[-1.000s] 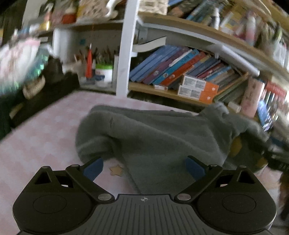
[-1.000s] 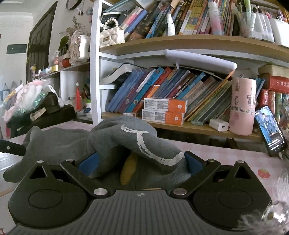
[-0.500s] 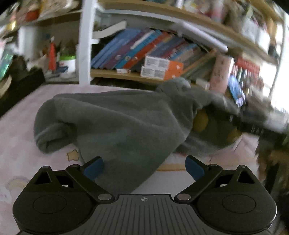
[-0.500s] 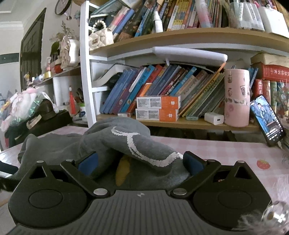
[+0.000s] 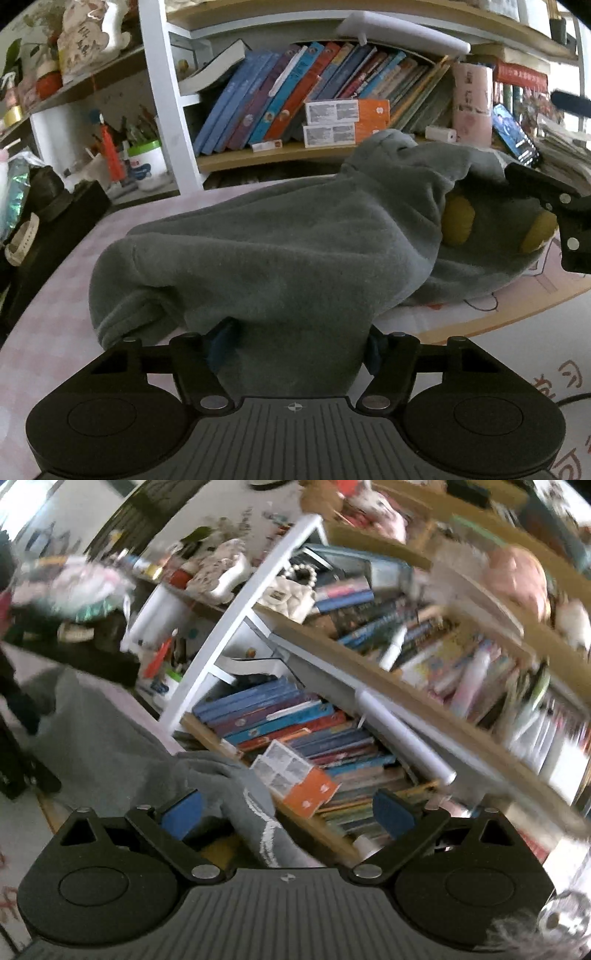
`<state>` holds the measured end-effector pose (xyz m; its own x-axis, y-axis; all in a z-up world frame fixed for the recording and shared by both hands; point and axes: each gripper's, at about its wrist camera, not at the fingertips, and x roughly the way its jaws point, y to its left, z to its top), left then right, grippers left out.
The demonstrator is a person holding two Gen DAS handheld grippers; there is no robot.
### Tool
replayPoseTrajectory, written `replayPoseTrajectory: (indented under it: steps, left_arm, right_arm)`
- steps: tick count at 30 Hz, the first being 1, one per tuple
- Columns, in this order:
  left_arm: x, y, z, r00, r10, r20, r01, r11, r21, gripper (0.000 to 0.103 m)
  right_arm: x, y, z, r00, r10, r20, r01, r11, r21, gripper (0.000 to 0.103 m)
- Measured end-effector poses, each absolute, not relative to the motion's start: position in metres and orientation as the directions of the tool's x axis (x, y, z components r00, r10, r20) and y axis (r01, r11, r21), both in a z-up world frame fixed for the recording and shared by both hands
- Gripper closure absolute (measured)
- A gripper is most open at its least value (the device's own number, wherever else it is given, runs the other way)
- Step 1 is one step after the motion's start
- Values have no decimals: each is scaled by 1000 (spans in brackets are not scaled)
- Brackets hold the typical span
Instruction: Fold clothes
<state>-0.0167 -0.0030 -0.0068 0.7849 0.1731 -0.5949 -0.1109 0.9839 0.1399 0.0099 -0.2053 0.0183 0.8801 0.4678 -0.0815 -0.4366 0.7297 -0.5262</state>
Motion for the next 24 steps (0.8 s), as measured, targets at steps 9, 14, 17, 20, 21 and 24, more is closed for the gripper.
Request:
replayPoseTrajectory:
  steps: [9, 14, 17, 20, 21, 24]
  left_arm:
    - [-19, 10, -2, 794, 183, -580, -138, 983, 121, 62]
    - [-16, 51, 18, 804, 271, -530, -276, 958, 72, 84]
    - [-4, 88, 47, 810, 348, -471, -384, 923, 21, 86]
    - [13, 106, 87, 839, 378, -391, -422, 906, -29, 86]
    - [21, 99, 102, 856, 379, -352, -410, 912, -16, 86]
    - [46, 56, 148, 922, 318, -220, -312, 948, 64, 87]
  right_arm:
    - [64, -207, -6, 833, 436, -341, -553, 692, -464, 89]
    - [46, -217, 10, 691, 616, -379, -721, 627, -295, 95]
    - [21, -212, 23, 578, 741, -340, -814, 550, -186, 95]
    - [-3, -205, 32, 467, 831, -301, -883, 455, -114, 95]
    - [-11, -203, 35, 424, 860, -286, -905, 417, -87, 95]
    - [-23, -205, 46, 298, 928, -222, -951, 309, 19, 96]
